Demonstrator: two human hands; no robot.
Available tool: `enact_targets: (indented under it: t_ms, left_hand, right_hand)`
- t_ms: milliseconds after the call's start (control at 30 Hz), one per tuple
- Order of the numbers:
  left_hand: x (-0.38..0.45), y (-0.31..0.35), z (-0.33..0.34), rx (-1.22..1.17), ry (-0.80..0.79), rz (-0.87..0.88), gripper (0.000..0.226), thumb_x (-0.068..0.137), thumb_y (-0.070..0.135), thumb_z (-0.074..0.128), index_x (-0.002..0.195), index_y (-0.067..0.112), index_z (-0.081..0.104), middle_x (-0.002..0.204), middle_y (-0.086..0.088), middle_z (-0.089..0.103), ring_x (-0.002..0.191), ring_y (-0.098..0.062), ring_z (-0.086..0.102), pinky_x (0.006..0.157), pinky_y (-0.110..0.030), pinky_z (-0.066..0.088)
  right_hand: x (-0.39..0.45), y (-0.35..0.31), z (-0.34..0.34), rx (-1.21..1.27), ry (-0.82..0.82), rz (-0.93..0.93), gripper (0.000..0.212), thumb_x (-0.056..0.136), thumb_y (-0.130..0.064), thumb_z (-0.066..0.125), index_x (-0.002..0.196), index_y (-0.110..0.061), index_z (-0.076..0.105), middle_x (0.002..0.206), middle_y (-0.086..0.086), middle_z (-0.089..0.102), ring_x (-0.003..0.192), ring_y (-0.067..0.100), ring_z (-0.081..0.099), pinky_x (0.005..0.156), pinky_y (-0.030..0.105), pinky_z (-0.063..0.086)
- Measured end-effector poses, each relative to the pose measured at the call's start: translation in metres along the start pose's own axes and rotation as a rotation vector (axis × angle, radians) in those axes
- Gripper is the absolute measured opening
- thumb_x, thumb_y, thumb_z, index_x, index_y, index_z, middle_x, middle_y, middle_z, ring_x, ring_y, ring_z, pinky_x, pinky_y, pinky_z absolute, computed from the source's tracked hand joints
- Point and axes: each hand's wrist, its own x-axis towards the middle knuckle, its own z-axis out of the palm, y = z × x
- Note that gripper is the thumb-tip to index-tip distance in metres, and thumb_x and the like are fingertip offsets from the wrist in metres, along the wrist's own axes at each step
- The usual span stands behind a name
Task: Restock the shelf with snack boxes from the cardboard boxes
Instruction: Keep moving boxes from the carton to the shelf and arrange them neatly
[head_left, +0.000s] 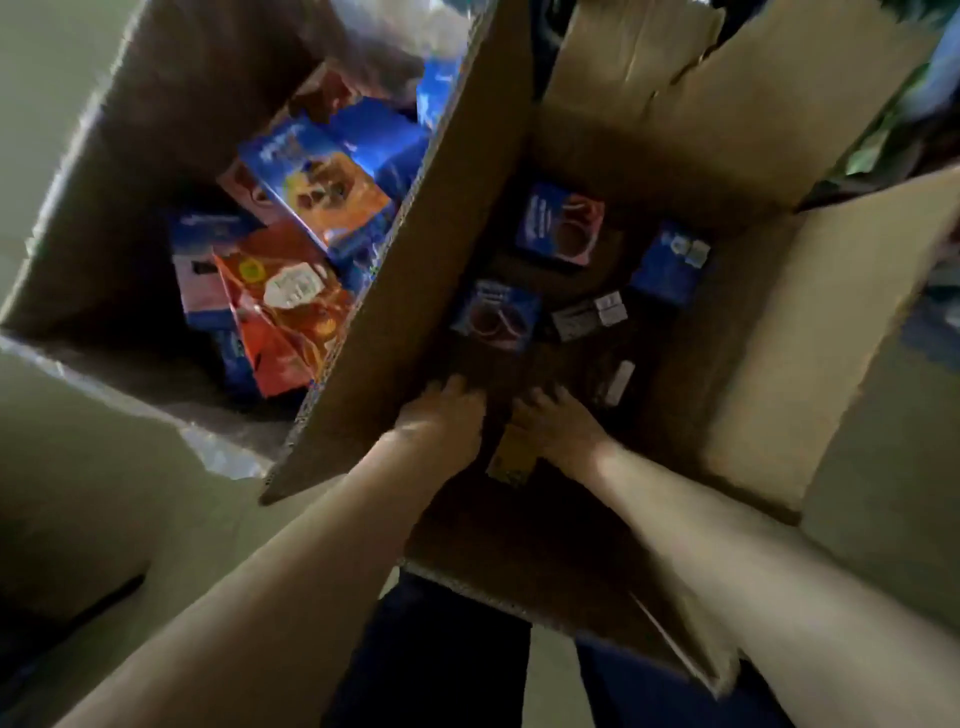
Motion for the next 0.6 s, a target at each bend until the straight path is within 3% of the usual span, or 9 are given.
enact_targets:
  t_ms: [133,200,300,367,433,533,600]
  left_hand:
    - [0.049,-0.009,0.02,-0.01,-0.023,-0.005,0.044,0.096,0.021,0.045,0.137,0.011,0.035,0.142,-0.013,0.031,0.13,-0.032,0.034,0.103,-0.041,0.038]
    - [0.055,-0.012,0.025,-0.008,-0.071,-0.014,0.044,0.096,0.021,0.045,0.137,0.01,0.035,0.141,-0.014,0.031,0.128,-0.032,0.035,0.102,-0.042,0.039]
    - [0.042,-0.01,0.011,-0.01,-0.083,-0.027,0.041,0.095,0.018,0.047,0.133,0.009,0.039,0.136,-0.014,0.035,0.123,-0.033,0.041,0.098,-0.041,0.041]
    - [0.022,0.001,-0.012,-0.023,-0.056,-0.018,0.045,0.093,0.015,0.05,0.135,0.012,0.037,0.137,-0.013,0.036,0.123,-0.033,0.043,0.098,-0.041,0.041]
    - [-0.004,0.016,-0.043,-0.021,-0.03,0.047,0.054,0.09,0.012,0.051,0.14,0.016,0.03,0.14,-0.012,0.033,0.124,-0.035,0.042,0.101,-0.041,0.039]
    - [-0.061,0.05,-0.109,0.043,0.006,0.213,0.075,0.085,0.017,0.061,0.146,0.023,0.018,0.144,-0.009,0.025,0.127,-0.036,0.039,0.105,-0.04,0.036]
    - [-0.105,0.07,-0.17,0.081,0.028,0.268,0.085,0.081,0.024,0.068,0.147,0.028,0.015,0.146,-0.005,0.021,0.129,-0.034,0.036,0.106,-0.039,0.035]
  right_hand:
    - [0.061,-0.006,0.03,-0.2,-0.08,-0.105,0.059,0.099,-0.017,0.037,0.15,-0.026,0.01,0.159,0.004,0.005,0.144,0.03,0.007,0.113,0.048,0.016]
    - [0.069,-0.001,0.037,-0.124,-0.015,-0.106,0.053,0.099,-0.014,0.037,0.149,-0.021,0.02,0.156,0.006,0.018,0.14,0.032,0.021,0.107,0.043,0.027]
    - [0.045,0.016,0.021,0.189,0.01,-0.039,0.054,0.093,-0.02,0.054,0.142,-0.013,0.033,0.143,0.011,0.04,0.128,0.032,0.042,0.096,0.04,0.039]
    - [0.01,0.036,-0.003,0.483,-0.081,0.059,0.075,0.08,-0.044,0.067,0.141,-0.017,0.032,0.135,0.01,0.048,0.118,0.031,0.051,0.087,0.037,0.044]
    - [-0.04,0.061,-0.041,0.791,-0.136,0.152,0.079,0.073,-0.058,0.066,0.137,-0.021,0.039,0.126,0.008,0.055,0.102,0.027,0.06,0.084,0.037,0.051]
    - [-0.138,0.1,-0.102,1.199,-0.242,0.176,0.049,0.081,-0.052,0.063,0.11,-0.013,0.062,0.088,0.007,0.064,0.062,0.019,0.06,0.058,0.025,0.052]
    - [-0.217,0.122,-0.144,1.297,-0.214,0.179,0.035,0.084,-0.052,0.059,0.086,-0.017,0.065,0.079,0.005,0.063,0.057,0.017,0.054,0.052,0.022,0.046]
